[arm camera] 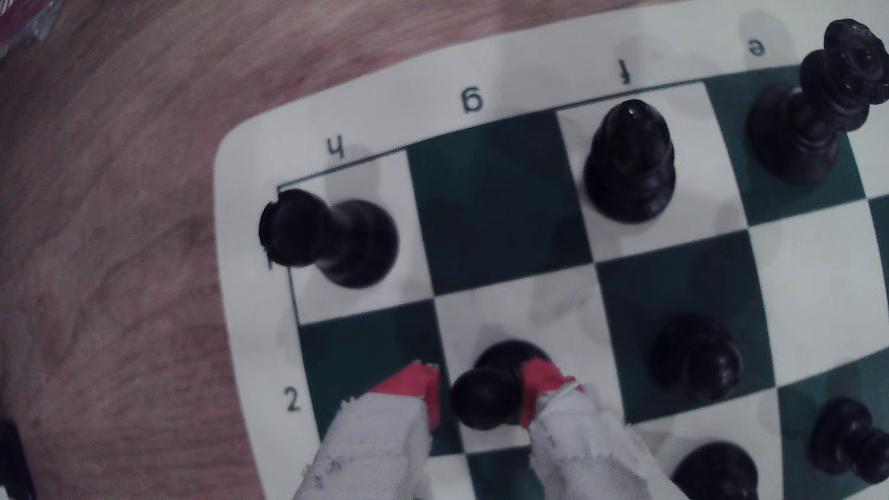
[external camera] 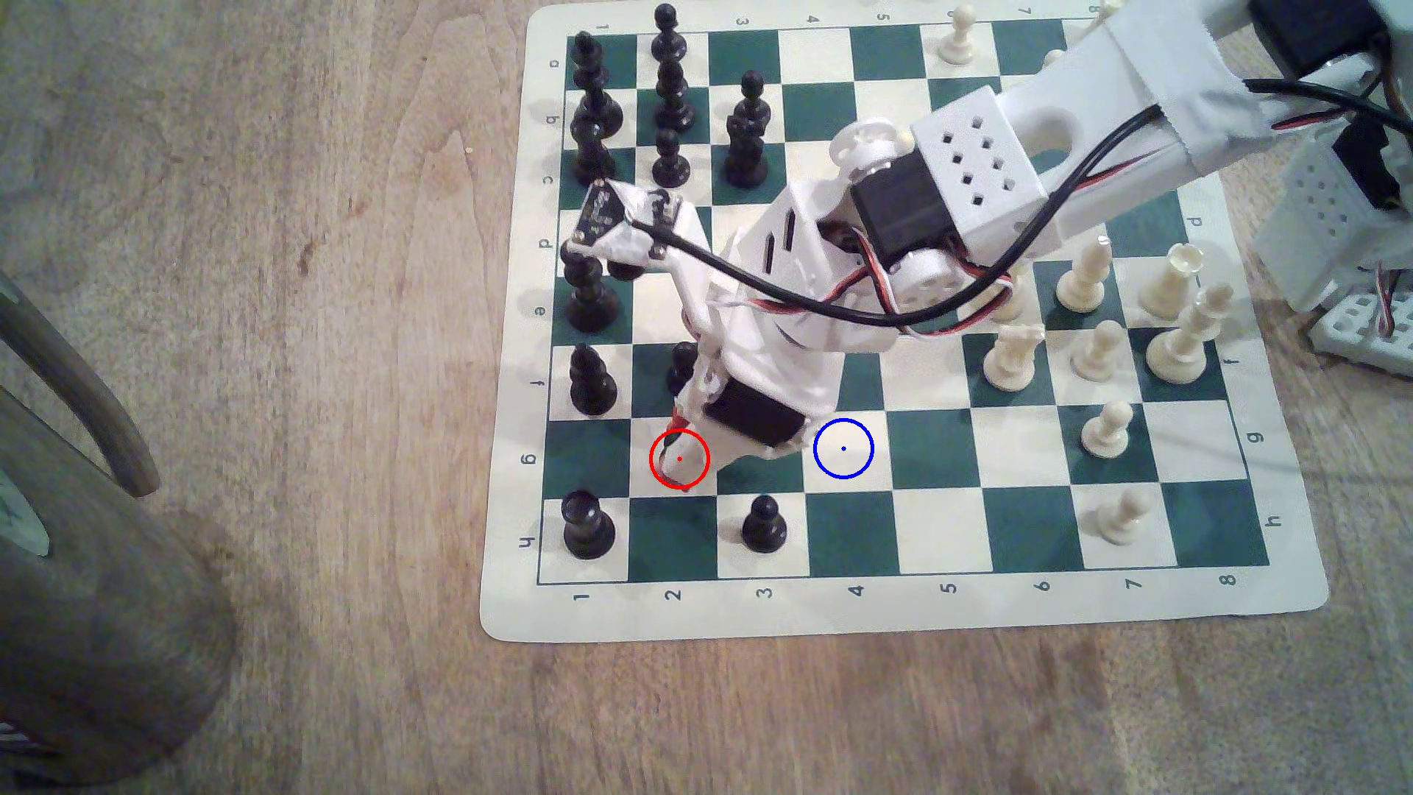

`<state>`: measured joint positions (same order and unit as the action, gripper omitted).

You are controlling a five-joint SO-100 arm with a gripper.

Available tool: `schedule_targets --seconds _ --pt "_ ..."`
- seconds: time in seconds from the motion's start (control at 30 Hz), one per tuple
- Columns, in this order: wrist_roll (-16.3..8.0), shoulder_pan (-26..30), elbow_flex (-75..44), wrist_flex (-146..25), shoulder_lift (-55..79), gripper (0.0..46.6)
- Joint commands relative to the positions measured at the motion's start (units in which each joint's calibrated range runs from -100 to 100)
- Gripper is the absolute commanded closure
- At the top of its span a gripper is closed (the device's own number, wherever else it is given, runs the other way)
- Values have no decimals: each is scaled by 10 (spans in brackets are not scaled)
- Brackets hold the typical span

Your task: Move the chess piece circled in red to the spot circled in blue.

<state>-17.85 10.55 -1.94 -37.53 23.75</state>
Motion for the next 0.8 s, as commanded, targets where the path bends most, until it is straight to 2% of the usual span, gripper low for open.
schedule_targets --seconds 0.0,0.77 --pt "-2 -3 -49 -2 -18 373" --pt "-1 -10 -53 3 -13 366"
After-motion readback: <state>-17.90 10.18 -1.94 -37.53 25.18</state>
